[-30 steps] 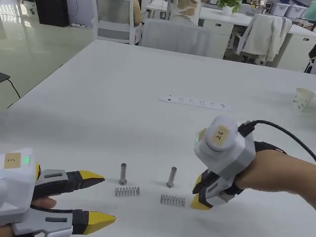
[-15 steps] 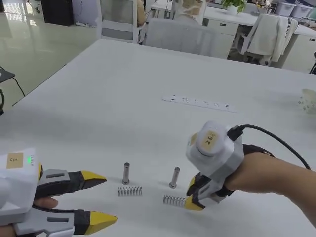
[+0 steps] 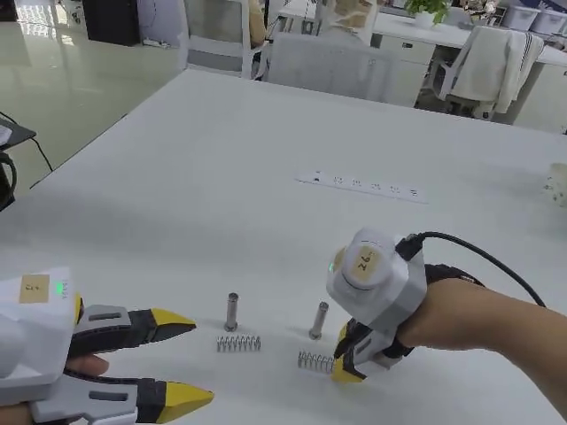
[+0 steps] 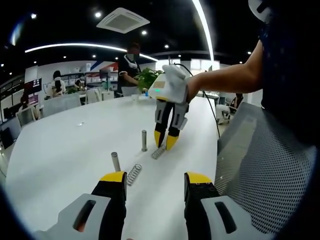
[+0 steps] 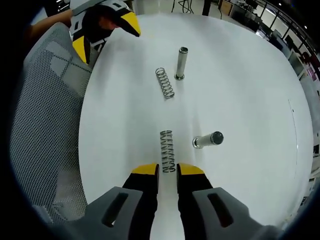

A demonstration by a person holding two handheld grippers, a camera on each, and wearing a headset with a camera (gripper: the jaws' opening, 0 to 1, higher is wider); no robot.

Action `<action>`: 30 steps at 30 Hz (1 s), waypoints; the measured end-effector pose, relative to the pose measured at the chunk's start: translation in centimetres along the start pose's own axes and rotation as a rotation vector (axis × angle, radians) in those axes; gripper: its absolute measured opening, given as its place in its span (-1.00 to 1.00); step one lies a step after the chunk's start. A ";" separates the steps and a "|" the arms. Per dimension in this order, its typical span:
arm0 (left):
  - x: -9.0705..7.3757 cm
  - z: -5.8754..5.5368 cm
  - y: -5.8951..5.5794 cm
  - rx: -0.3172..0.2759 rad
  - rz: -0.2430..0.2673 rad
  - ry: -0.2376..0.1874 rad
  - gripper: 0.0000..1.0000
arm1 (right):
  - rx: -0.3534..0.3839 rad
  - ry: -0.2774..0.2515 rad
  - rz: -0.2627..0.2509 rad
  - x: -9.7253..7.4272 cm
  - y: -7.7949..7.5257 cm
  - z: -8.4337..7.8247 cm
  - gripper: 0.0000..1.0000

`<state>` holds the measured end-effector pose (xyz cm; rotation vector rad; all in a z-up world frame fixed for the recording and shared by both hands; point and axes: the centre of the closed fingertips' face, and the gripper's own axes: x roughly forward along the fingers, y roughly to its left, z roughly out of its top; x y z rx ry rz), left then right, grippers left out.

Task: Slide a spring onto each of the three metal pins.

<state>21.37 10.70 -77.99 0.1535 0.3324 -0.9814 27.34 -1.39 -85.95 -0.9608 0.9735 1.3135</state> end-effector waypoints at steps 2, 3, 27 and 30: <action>0.0 0.0 0.0 0.000 0.001 -0.001 -0.20 | -0.007 0.004 -0.001 0.1 0.0 0.0 -0.77; 0.0 0.0 0.0 -0.001 0.001 -0.002 -0.21 | -0.010 0.008 -0.001 0.2 0.0 0.0 -0.77; 0.8 0.7 -1.1 0.026 -0.051 0.009 -0.25 | -0.040 0.012 0.005 -1.5 0.9 0.5 -0.85; 1.2 1.1 -1.3 0.042 -0.068 0.013 -0.25 | -0.039 0.004 0.014 -2.6 1.4 1.1 -0.85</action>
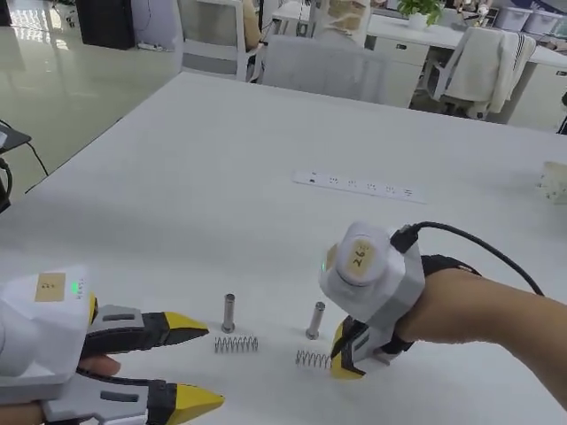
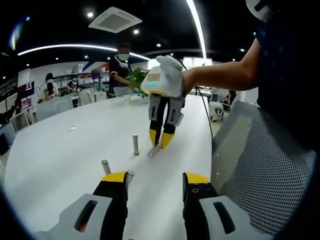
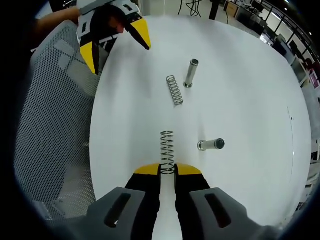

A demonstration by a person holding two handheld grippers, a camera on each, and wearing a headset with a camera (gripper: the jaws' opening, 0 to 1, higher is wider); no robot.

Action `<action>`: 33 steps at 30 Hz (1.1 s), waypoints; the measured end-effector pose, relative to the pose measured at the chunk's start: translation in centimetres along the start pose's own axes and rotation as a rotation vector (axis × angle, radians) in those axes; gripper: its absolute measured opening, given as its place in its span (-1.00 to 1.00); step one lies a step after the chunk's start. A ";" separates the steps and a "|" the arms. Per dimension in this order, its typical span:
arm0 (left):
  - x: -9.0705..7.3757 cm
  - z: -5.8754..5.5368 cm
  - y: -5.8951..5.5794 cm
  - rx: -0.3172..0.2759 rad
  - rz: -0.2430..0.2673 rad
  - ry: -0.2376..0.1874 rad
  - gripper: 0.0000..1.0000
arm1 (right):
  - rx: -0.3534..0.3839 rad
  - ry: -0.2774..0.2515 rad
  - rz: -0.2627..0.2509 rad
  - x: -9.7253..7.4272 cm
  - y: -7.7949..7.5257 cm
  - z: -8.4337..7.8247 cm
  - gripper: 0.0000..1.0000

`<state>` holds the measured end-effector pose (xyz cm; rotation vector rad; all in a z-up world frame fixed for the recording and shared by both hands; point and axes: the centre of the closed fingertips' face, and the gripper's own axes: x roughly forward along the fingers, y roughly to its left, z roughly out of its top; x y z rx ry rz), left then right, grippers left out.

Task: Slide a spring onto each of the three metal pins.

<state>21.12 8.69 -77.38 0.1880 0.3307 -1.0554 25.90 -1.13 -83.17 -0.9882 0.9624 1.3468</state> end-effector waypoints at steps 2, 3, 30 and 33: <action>0.3 0.3 -0.1 0.012 -0.014 0.002 -0.25 | 0.002 -0.018 0.007 -0.7 0.4 0.6 -0.85; 0.4 0.4 -0.2 0.018 -0.019 0.004 -0.25 | 0.001 -0.021 0.007 -0.9 0.5 0.8 -0.85; 3.1 3.0 -0.8 0.112 -0.138 0.023 -0.39 | -0.066 -0.047 0.019 -4.7 2.6 4.0 -0.84; 3.3 3.3 -1.1 0.121 -0.152 0.016 -0.43 | -0.070 -0.042 0.021 -4.7 2.8 4.0 -0.84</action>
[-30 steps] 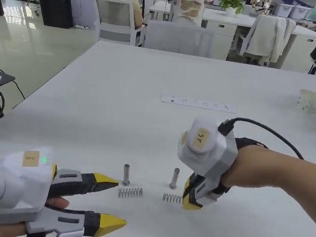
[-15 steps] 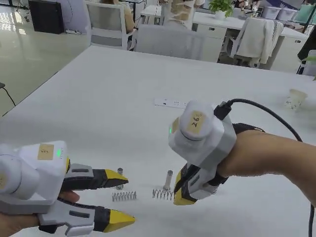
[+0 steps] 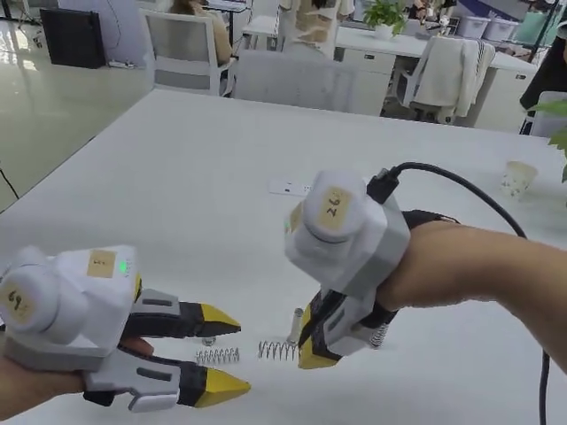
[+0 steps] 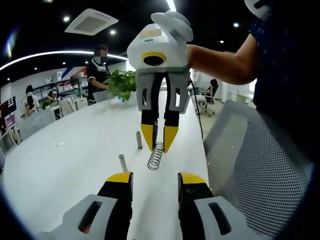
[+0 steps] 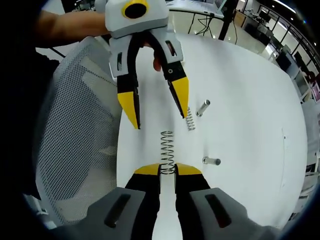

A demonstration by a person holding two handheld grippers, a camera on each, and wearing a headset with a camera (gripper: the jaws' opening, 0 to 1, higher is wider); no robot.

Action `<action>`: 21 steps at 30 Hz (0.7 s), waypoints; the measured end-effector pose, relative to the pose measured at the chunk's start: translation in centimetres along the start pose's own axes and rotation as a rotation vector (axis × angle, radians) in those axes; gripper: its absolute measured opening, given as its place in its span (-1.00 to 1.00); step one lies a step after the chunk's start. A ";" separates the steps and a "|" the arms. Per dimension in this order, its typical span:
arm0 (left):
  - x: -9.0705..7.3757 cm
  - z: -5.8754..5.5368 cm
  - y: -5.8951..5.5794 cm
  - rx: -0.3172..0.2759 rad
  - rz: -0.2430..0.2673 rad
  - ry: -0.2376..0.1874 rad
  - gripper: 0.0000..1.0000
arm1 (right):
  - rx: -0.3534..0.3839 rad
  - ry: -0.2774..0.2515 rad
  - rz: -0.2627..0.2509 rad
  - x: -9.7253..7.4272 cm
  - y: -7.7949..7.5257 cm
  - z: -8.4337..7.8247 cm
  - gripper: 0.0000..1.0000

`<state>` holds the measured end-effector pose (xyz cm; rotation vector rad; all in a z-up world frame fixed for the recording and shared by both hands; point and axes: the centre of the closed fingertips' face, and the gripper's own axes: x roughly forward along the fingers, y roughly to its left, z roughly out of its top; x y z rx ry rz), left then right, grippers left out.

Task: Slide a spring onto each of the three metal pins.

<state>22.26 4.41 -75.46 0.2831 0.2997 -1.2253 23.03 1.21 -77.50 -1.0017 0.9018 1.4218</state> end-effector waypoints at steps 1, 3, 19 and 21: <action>0.1 0.1 0.0 0.002 -0.003 0.000 -0.44 | -0.002 0.002 0.000 0.0 0.0 0.0 -0.84; 0.3 0.2 -0.1 0.008 -0.011 0.003 -0.45 | -0.004 0.003 0.005 0.0 0.2 0.1 -0.84; 0.8 0.6 -0.1 0.036 -0.022 -0.010 -0.68 | -0.033 0.003 0.008 -0.2 0.5 1.3 -0.84; 0.8 0.7 -0.2 0.037 -0.022 -0.014 -0.73 | -0.038 0.001 0.006 -0.1 0.5 1.4 -0.84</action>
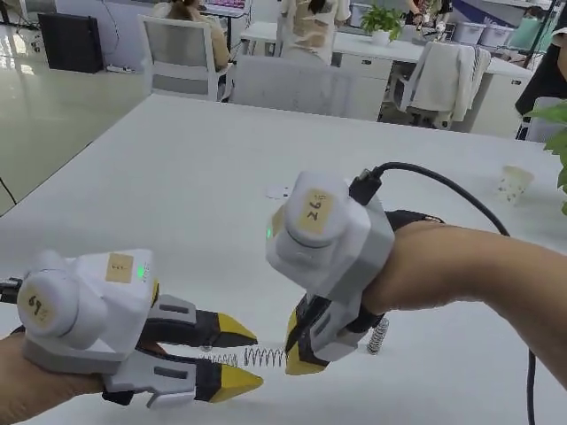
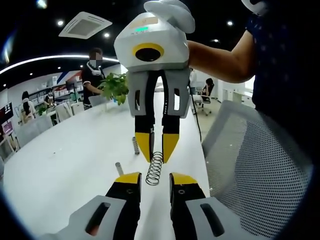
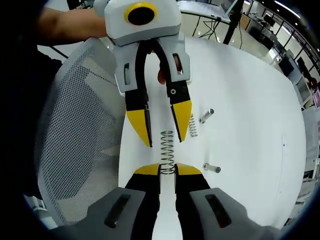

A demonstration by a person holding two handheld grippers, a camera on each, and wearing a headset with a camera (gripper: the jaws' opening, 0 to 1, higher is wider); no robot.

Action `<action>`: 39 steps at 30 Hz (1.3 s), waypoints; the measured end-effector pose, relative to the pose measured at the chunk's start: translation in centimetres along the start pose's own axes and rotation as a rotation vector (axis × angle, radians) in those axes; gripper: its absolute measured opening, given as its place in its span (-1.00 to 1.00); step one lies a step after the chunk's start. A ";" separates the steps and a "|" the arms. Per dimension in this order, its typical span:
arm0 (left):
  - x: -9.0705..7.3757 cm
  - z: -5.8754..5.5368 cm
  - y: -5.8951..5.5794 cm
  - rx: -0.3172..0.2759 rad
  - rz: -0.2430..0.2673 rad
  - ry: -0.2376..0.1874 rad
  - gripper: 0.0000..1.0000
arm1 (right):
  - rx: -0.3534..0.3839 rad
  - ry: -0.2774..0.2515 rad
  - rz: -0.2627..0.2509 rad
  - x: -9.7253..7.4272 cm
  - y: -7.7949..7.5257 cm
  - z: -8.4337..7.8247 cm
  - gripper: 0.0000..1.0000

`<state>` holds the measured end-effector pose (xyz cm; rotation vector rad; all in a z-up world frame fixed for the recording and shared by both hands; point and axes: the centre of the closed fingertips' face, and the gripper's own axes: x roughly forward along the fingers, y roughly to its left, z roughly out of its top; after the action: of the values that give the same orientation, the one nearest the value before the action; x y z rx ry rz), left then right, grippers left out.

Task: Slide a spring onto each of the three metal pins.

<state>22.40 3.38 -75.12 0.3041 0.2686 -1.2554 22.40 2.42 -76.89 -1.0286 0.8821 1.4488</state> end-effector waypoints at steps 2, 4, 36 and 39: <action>0.0 0.0 0.0 0.003 0.001 0.000 -0.76 | -0.003 0.000 0.001 0.0 0.1 0.1 -0.84; 0.1 0.1 0.0 0.005 0.001 -0.001 -0.79 | -0.005 0.001 0.002 0.0 0.2 0.1 -0.84; 0.0 0.3 -0.4 0.009 -0.006 -0.017 -0.95 | -0.004 -0.007 0.011 0.7 0.3 -0.8 -0.76; 0.0 0.5 -0.5 0.012 -0.008 -0.025 -0.95 | -0.001 -0.011 0.015 0.9 0.4 -0.9 -0.77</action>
<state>21.98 3.06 -74.71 0.2975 0.2410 -1.2679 22.11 1.87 -78.00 -1.0158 0.8824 1.4660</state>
